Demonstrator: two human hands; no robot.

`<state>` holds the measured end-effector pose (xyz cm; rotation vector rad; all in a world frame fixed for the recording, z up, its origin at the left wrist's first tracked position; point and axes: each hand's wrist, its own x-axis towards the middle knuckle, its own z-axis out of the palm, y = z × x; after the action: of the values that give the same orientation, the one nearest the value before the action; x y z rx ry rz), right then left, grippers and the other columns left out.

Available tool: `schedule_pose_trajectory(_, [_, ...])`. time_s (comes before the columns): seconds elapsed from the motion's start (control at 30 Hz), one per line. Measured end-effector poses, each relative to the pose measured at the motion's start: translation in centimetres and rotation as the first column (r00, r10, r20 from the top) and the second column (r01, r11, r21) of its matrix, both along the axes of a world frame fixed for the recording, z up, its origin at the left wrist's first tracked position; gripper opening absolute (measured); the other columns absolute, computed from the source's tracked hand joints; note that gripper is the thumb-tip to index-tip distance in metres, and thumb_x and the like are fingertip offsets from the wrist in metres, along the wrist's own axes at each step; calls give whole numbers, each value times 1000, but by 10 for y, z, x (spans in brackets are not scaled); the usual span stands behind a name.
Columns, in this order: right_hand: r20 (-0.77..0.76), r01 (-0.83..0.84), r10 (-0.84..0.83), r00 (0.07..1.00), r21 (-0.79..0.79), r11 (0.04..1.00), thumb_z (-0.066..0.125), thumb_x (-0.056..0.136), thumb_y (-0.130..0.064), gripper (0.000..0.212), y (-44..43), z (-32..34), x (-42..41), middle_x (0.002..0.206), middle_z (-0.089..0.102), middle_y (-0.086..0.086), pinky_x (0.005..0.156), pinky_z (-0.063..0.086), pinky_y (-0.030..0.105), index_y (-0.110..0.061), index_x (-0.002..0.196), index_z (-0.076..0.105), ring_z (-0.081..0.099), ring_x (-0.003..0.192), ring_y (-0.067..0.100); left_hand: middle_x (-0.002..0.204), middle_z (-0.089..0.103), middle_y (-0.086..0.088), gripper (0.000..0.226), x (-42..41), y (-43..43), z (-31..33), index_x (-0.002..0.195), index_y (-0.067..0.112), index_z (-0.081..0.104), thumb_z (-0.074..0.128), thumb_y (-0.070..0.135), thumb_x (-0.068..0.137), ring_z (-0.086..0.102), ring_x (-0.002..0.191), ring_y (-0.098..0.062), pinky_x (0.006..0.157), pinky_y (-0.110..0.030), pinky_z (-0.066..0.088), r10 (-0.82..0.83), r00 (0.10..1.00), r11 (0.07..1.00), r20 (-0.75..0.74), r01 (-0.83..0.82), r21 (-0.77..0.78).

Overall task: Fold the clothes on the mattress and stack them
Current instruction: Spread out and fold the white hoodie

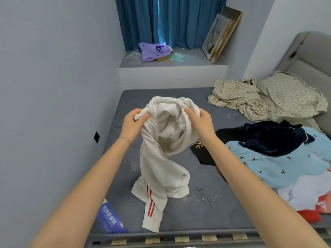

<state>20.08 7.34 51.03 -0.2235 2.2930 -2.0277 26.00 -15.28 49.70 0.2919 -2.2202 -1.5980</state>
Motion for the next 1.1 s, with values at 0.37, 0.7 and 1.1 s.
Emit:
schedule_pose_trajectory(0.37, [-175, -93, 66, 982, -152, 984, 67, 91, -30, 37, 64, 84, 64, 74, 49, 4, 67, 39, 28, 3, 77, 57, 47, 72, 16, 80, 62, 14, 11, 51, 85, 73, 82, 29, 63, 63, 25, 92, 57, 75, 0, 73, -19, 47, 78, 971, 981, -225, -34, 193])
schedule_pose_trajectory(0.7, [-169, -415, 392, 905, -137, 899, 82, 71, -39, 89, 66, 67, 76, 144, 51, -10, 107, 44, 42, -36, 146, 35, 50, 130, 11, 88, 69, 11, 2, 70, 78, 135, 88, 28, 67, 67, 27, 90, 64, 85, -6, 82, -26, 53, 104, 935, 948, -340, 10, 318])
schedule_pose_trajectory(1.1, [306, -667, 604, 736, 169, 726, 75, 85, -17, 13, 52, -34, 90, 96, 76, -3, 86, 55, 22, -16, 98, 74, 67, 95, 11, 104, 68, -3, 16, 70, 68, 145, 102, 16, 67, 68, 26, 90, 63, 95, -15, 89, -31, 54, 150, 944, 942, -294, -46, 333])
